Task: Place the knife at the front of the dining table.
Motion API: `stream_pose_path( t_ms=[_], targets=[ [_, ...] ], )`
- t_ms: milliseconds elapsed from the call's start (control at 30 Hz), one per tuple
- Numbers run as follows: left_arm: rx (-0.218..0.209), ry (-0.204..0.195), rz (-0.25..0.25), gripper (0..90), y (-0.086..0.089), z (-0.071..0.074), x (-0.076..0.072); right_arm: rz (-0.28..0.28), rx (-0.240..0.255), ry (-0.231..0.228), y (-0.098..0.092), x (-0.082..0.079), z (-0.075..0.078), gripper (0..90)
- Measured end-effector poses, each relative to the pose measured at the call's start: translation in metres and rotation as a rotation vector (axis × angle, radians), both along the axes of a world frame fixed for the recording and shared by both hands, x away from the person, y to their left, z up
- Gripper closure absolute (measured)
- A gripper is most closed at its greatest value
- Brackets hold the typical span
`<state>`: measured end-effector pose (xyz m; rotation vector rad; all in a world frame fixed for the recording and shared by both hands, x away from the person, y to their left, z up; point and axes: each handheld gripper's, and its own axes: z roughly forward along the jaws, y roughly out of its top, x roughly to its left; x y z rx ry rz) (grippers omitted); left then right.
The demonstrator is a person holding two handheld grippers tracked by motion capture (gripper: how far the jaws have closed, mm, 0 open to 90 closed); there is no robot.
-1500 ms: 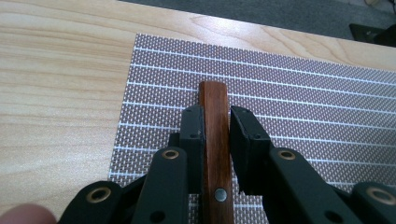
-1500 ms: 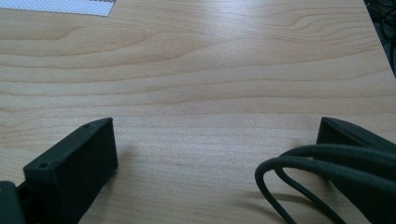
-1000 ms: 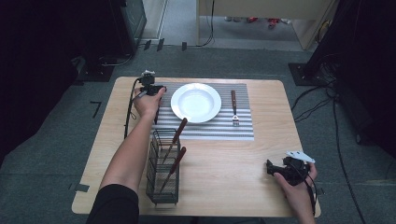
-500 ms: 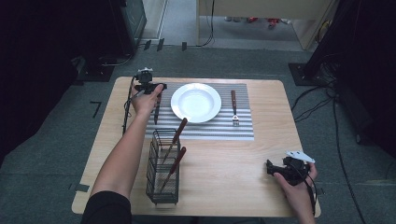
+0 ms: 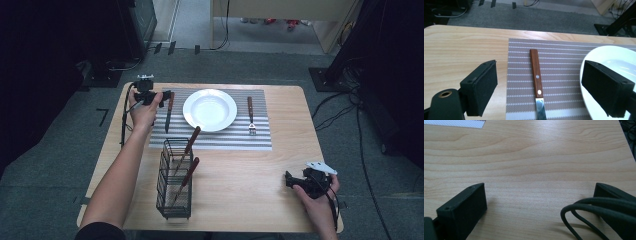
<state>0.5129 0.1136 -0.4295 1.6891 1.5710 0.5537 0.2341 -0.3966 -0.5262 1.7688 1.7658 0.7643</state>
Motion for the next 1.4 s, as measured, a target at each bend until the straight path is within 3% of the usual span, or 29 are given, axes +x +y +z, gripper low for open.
stream_pose_path(
  t_ms=[133,667,767,1133,1400],
  targets=[
    [0.011,-0.005,-0.009,13.6,0.005,0.002,-0.018,0.0,0.0,0.0,0.0,0.0,0.0,0.0],
    [0.027,-0.103,-0.028,13.6,0.023,0.02,-0.09,0.002,-0.001,0.0,0.0,0.0,0.0,0.0],
    [0.041,-0.112,-0.024,13.6,0.027,0.017,-0.101,0.002,0.0,0.001,0.0,0.0,0.0,0.0],
    [0.014,-0.116,-0.016,13.7,0.045,-0.005,-0.147,0.002,-0.001,0.001,0.0,0.0,0.0,0.0],
    [0.011,-0.1,0.012,13.7,0.065,-0.026,-0.182,0.002,0.0,0.001,0.0,0.0,0.0,0.0]
  ],
)
